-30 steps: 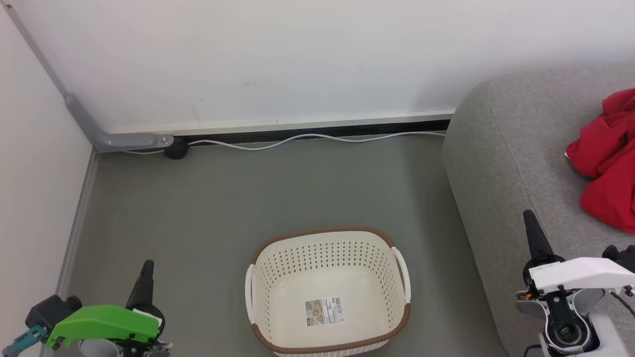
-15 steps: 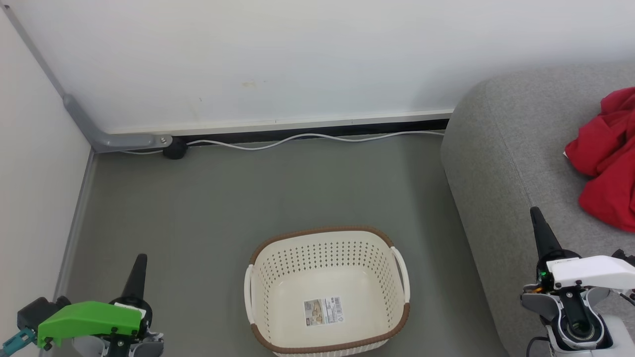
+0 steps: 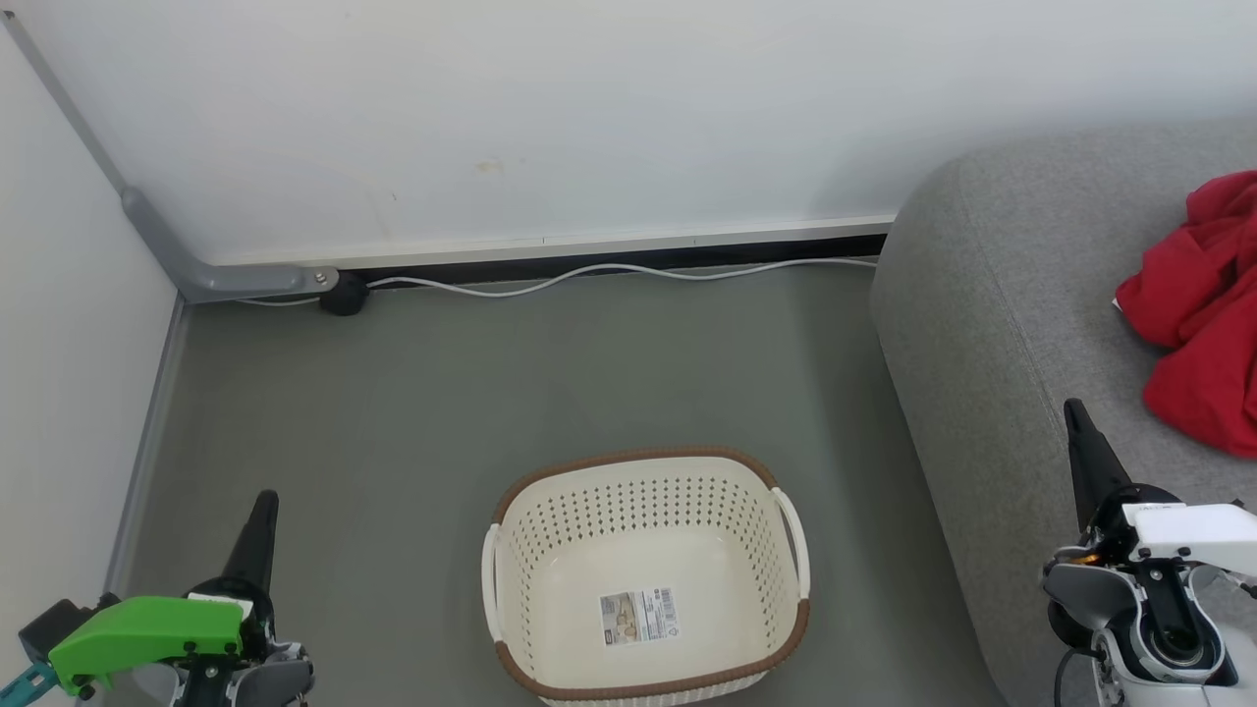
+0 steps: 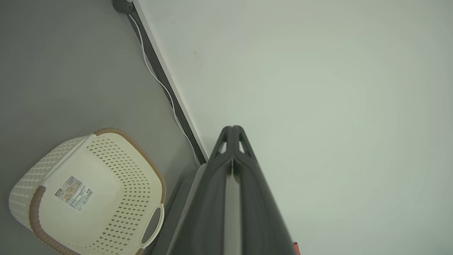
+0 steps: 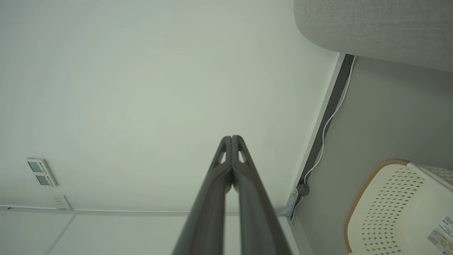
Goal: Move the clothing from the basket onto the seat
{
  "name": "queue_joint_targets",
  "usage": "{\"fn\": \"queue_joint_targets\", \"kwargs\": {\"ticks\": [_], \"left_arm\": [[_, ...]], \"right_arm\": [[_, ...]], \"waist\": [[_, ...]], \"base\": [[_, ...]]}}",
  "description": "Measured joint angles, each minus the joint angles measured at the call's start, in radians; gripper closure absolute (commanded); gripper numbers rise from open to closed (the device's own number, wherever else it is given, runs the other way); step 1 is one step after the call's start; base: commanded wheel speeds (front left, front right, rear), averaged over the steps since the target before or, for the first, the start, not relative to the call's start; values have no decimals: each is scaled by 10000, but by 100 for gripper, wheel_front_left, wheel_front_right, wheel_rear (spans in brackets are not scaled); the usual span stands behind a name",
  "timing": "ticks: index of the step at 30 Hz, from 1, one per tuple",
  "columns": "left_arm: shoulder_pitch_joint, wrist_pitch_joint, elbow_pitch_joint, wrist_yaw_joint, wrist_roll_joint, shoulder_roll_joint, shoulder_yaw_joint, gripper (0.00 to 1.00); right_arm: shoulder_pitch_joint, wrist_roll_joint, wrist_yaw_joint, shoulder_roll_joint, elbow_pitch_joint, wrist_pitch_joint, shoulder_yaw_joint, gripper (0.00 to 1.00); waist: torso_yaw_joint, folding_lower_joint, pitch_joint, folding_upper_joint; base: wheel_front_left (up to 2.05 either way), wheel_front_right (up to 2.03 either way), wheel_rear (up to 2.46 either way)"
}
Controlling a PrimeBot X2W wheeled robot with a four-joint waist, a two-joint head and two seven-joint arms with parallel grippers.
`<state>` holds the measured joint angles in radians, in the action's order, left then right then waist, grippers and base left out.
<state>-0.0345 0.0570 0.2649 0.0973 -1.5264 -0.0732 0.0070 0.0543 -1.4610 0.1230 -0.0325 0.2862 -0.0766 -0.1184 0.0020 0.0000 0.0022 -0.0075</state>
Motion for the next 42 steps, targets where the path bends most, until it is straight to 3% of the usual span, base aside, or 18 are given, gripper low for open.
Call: {"fn": "queue_joint_targets", "kwargs": {"ticks": [10,42], "left_arm": [[-178,249,102,198,-907,148,391,100],[-267,301,142,259,-917,182,431,100]], "right_arm": [[25,-1356,0,-4,-10,-314,-184,100],[45,-1379,0,-4,-42,-314,-194,100]], "waist": [[-22,0,5,0],[-20,0,4,0]], "base": [[0,0,0],[0,0,0]]}}
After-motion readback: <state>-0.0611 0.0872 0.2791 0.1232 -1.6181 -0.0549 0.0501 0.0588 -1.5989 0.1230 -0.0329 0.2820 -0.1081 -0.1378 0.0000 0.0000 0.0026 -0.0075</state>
